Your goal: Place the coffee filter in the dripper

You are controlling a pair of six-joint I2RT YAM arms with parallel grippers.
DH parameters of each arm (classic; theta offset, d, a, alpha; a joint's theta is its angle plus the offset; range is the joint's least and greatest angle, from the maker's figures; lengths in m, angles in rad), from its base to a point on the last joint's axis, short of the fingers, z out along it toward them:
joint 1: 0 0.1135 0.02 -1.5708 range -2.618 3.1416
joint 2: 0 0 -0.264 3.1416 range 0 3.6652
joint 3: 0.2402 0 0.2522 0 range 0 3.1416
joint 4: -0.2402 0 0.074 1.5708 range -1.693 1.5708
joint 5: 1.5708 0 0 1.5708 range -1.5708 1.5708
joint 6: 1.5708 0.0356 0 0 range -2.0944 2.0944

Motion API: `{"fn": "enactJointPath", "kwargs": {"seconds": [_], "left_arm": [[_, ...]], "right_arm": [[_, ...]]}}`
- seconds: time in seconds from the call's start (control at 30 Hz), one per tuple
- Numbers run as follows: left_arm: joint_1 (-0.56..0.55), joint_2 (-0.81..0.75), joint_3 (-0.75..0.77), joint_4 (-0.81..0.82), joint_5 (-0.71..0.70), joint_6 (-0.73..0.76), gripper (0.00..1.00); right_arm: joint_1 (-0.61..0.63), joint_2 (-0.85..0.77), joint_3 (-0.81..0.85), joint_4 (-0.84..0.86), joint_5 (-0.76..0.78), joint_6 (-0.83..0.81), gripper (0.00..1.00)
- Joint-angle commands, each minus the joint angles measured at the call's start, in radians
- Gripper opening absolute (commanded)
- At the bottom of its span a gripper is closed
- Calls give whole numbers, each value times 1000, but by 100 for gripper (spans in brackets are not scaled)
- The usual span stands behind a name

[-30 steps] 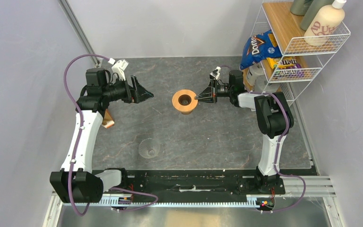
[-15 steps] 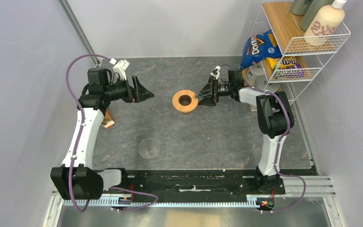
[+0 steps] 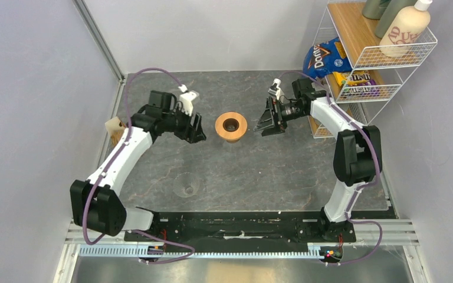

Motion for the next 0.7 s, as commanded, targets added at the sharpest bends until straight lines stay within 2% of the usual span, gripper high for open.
{"fn": "enactJointPath", "kwargs": {"seconds": [0.0,0.13,0.3,0.67], "left_arm": [[-83,47,-43,85,-113,164,68],[-134,125,-41,142,-129,168,63],[-165,200,-14,184,-126,145,61],[-173,224,13,235,-100,49,61]], "right_arm": [[-1,-97,23,-237,33,-210,97],[0,-129,11,-330,51,-299,97],[-1,-153,5,-356,65,-327,97],[-1,-136,23,-357,63,-333,97]]}}
